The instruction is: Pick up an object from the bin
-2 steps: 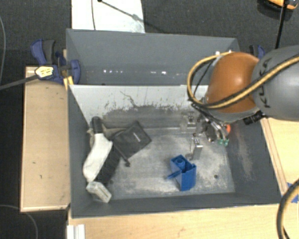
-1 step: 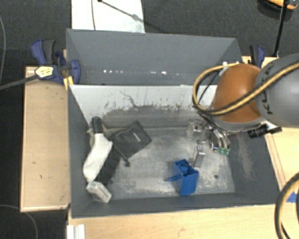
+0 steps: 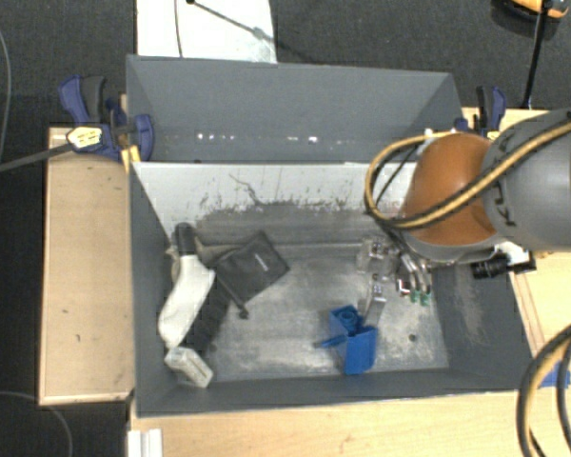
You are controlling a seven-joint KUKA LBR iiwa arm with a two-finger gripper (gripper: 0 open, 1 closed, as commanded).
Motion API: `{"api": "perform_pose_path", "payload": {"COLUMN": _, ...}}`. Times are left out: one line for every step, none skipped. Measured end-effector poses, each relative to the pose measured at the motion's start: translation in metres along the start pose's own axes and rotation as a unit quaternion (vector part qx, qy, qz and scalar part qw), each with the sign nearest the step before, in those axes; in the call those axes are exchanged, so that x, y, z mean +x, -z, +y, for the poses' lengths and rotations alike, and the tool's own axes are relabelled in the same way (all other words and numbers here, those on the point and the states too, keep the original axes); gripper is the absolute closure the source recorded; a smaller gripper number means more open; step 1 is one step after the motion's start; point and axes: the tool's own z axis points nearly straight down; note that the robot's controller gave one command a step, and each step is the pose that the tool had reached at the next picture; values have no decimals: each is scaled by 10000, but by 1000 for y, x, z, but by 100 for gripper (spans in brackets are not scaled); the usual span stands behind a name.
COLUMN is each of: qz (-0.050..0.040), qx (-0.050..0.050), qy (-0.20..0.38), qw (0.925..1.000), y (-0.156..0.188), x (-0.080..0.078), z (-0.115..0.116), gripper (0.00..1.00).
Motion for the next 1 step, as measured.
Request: {"api": "perform_pose_path", "payload": {"qz": -23, "qx": -1, "qy": 1062, "qw": 9943, "y": -7, "x": 8, "z": -5, "gripper": 0}}
